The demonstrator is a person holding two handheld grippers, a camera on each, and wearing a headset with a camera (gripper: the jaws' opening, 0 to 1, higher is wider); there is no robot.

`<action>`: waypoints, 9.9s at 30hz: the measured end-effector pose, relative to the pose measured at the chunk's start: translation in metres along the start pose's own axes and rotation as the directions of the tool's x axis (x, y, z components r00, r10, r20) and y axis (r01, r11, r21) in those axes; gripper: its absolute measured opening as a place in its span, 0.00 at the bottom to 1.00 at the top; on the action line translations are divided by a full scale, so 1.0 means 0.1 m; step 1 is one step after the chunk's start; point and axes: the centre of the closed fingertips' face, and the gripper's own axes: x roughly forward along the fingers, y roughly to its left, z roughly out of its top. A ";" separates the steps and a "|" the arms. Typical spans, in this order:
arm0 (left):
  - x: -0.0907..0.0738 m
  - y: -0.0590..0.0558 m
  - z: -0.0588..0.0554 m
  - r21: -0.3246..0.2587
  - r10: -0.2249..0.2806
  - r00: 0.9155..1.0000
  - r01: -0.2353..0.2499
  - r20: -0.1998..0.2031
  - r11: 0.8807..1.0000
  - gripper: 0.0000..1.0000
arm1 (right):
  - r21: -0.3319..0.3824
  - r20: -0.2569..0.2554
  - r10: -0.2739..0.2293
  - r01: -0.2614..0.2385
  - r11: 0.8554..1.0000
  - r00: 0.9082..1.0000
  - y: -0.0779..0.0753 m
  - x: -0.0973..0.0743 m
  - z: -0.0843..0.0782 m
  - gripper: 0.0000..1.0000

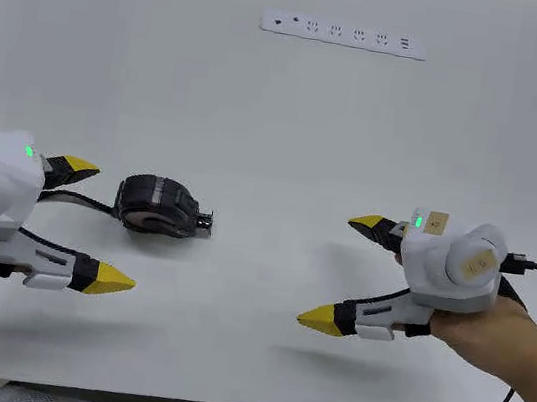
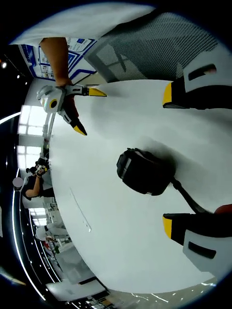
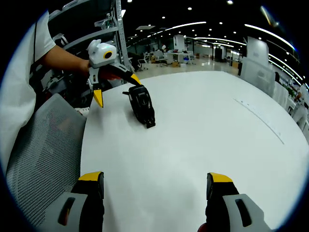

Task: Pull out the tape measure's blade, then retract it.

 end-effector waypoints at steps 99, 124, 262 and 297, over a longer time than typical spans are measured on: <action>0.44 0.21 -0.07 0.242 -0.115 0.966 0.171 -0.231 0.955 0.28 | -0.206 0.097 0.176 -0.153 0.967 0.980 0.07 1.20 0.69 0.23; 0.44 0.20 -0.06 0.246 -0.114 0.968 0.169 -0.225 0.954 0.27 | -0.279 0.100 0.213 -0.178 0.944 0.972 0.14 1.31 0.72 0.13; 0.46 0.20 -0.05 0.247 -0.114 0.973 0.164 -0.203 0.955 0.27 | -0.160 -0.088 0.012 -0.026 0.987 0.996 -0.61 -0.37 -0.69 0.10; 0.47 0.15 -0.03 0.206 -0.089 0.978 0.127 -0.187 0.970 0.42 | -0.031 -0.077 0.021 -0.023 0.999 0.997 -0.59 -0.32 -0.64 0.30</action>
